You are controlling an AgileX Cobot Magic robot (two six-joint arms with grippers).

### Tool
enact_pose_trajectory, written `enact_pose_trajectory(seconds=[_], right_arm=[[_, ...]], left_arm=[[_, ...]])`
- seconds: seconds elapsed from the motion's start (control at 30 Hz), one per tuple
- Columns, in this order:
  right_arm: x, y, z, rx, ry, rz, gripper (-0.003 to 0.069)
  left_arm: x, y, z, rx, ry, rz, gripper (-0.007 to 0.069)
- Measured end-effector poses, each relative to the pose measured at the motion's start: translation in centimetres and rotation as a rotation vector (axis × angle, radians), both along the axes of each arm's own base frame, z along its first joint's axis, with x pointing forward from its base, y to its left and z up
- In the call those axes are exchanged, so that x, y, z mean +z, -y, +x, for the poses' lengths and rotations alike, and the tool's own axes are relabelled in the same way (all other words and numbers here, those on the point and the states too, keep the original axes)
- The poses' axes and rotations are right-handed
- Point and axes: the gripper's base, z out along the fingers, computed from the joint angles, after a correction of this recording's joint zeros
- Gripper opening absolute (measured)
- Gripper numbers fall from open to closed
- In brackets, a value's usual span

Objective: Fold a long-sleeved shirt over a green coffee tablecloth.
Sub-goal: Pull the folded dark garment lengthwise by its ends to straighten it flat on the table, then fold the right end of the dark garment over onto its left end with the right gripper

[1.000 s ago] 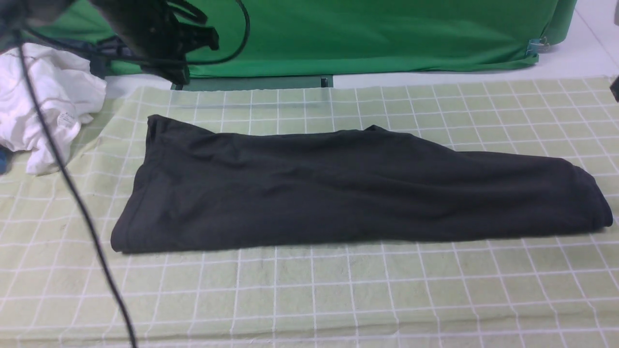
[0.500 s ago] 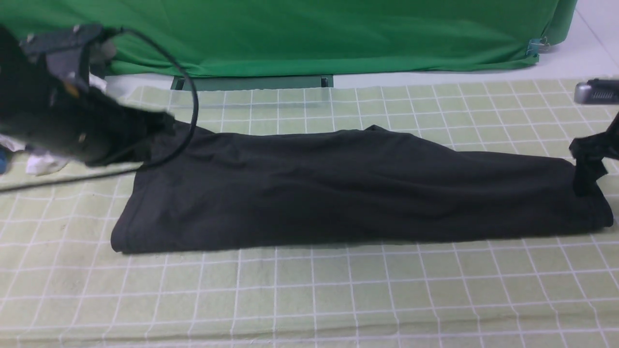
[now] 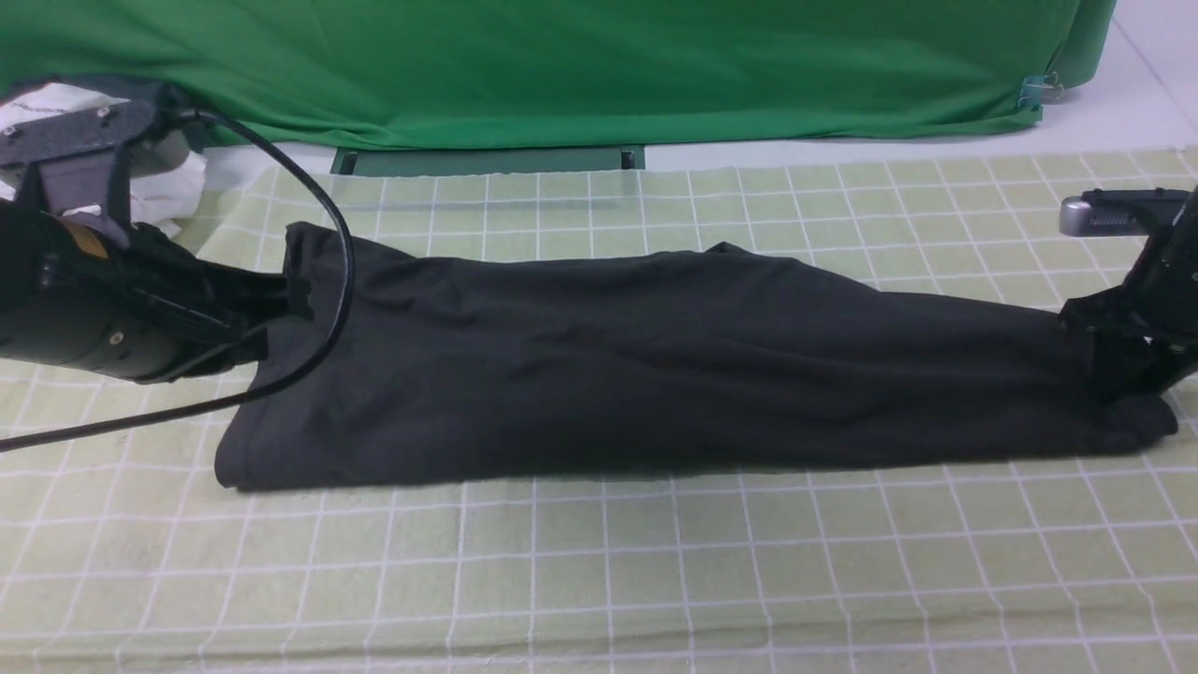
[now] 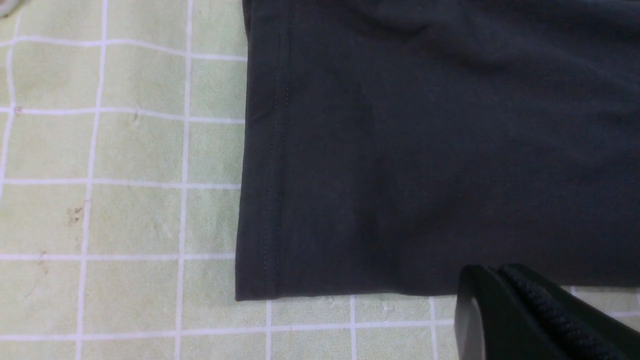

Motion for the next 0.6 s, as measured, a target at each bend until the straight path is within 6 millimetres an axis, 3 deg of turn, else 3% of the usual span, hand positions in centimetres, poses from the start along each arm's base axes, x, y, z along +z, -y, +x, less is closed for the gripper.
enact_pose_trajectory(seconds=[0.07,0.27,0.3,0.43,0.6], right_arm=[[0.1,-0.1,0.0,0.005,0.003,-0.002,0.0068],[1.5,1.7,-0.3,-0.041,0.041,-0.044,0.0057],[2.8,3.1,-0.6,-0.079,0.071,-0.063,0.0057],[5.4,4.9,-1.4,-0.122,0.130,-0.095,0.0057],[9.2,3.9,-2.3,-0.135,0.219,-0.078,0.0057]], left_arm=[[0.0,0.0,0.0,-0.002,0.000,0.001,0.0011],[-0.1,0.0,-0.3,-0.005,-0.026,0.002,0.0011],[0.1,0.0,-0.5,-0.006,-0.030,0.003,0.0011],[0.7,-0.1,-1.0,-0.008,-0.006,0.006,0.0011],[1.8,-0.2,-1.7,-0.008,0.040,0.004,0.0011]])
